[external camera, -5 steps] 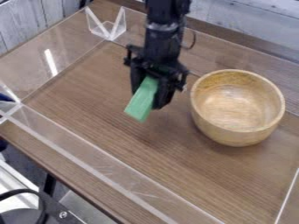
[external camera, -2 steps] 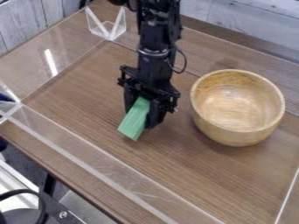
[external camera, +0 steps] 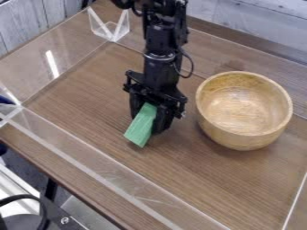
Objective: Remove the green block from inside the brown bowl and put it on the table
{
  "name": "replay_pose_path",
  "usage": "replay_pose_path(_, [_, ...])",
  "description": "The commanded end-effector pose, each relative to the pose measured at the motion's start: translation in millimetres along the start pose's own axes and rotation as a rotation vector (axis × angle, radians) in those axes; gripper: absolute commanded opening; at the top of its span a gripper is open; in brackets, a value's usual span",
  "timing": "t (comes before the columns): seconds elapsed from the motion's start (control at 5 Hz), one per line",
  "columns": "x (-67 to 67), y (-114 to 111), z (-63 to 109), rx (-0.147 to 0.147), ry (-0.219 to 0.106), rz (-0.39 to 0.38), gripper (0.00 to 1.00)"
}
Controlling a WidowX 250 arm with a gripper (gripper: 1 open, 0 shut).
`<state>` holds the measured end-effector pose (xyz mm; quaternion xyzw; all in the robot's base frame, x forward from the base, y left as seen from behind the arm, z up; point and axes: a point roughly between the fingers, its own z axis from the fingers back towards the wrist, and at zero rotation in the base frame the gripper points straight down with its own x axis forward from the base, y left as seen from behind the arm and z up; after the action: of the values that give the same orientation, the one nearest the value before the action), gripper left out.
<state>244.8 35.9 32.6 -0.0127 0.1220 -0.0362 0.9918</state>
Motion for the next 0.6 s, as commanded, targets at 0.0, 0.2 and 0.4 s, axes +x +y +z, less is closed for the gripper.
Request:
replay_pose_path(0.0, [10.8,1.9,20.1,0.009,-0.069,-0.010,0.00])
replay_pose_path(0.2, [12.7,0.6,23.5,0.001,-0.077,-0.013,0.00])
replay_pose_path(0.4, [15.1,-0.8,27.9,-0.007,-0.087,-0.016,0.00])
